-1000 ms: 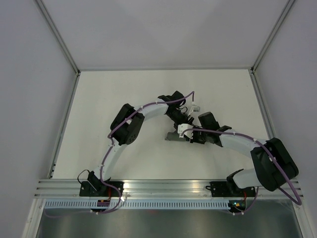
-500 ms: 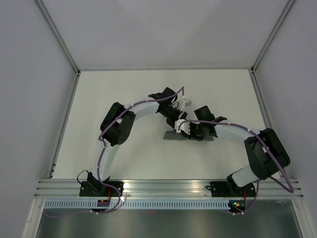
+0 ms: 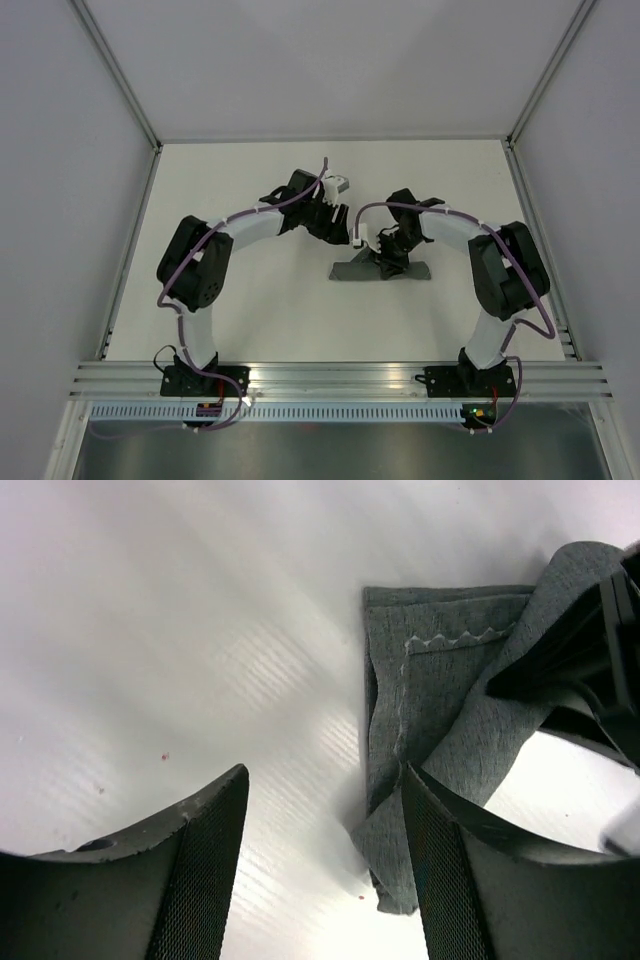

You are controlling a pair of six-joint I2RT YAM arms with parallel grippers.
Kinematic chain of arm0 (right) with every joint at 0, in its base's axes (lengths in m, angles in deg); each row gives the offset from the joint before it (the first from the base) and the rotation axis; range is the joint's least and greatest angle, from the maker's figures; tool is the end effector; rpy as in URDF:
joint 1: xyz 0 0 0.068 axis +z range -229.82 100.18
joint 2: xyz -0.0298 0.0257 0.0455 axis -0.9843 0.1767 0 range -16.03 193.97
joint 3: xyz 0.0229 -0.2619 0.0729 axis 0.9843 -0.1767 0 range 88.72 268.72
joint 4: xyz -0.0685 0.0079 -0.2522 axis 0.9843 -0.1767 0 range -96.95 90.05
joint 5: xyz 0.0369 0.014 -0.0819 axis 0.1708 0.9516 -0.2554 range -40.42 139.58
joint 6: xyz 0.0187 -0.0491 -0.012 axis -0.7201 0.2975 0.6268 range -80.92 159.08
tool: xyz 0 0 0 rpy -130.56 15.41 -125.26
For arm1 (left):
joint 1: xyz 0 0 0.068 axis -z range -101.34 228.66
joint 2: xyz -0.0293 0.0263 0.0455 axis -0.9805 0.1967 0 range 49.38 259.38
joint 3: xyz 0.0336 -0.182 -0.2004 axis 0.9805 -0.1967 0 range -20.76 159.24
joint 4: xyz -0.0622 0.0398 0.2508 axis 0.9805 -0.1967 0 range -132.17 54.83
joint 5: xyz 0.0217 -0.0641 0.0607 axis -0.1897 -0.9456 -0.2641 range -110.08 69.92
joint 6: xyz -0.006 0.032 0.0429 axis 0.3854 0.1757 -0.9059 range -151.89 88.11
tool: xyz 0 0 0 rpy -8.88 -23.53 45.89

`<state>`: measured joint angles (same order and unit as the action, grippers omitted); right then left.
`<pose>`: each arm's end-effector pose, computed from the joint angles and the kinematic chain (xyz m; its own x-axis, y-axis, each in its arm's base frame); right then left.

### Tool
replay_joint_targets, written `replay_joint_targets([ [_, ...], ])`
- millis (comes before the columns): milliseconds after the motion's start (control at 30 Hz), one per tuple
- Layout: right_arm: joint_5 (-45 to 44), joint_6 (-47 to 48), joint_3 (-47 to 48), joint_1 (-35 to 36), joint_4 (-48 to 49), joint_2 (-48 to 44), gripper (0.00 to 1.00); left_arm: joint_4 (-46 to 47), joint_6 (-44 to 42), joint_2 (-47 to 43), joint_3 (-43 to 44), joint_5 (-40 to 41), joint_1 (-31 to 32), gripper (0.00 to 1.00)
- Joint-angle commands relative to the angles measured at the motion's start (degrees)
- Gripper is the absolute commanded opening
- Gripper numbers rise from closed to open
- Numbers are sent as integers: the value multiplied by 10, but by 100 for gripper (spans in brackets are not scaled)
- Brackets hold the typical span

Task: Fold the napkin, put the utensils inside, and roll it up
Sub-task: Roll the napkin at the center of the board.

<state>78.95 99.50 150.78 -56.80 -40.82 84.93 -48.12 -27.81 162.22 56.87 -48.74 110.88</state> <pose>0.2852 0.1402 0.1622 -0.0809 -0.8579 -0.5073 -0.9955 0.0443 0.0838 0.3525 -0.2423 0.1862 -0.6812 0.3555 -0.6400 0.6918 0.5985 -0.4039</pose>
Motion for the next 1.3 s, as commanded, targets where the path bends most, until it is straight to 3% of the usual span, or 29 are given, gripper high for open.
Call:
replay_joint_targets([
  [0,42,47,73,-17,-132,70,23,110,41,-69,-62,73,4,67],
  [233,74,79,201,-42,-268,185,23,242,32,-182,-208,149,40,67],
  [400,101,106,296,-61,-346,277,24,327,-39,-240,-289,308,170,71],
  [533,103,111,336,-64,-381,317,24,311,-137,-205,-263,380,236,72],
  [800,109,104,370,-69,-392,353,25,278,-286,-98,-190,427,312,73],
  [1267,123,98,407,-76,-411,380,31,305,-405,19,-151,491,337,71],
])
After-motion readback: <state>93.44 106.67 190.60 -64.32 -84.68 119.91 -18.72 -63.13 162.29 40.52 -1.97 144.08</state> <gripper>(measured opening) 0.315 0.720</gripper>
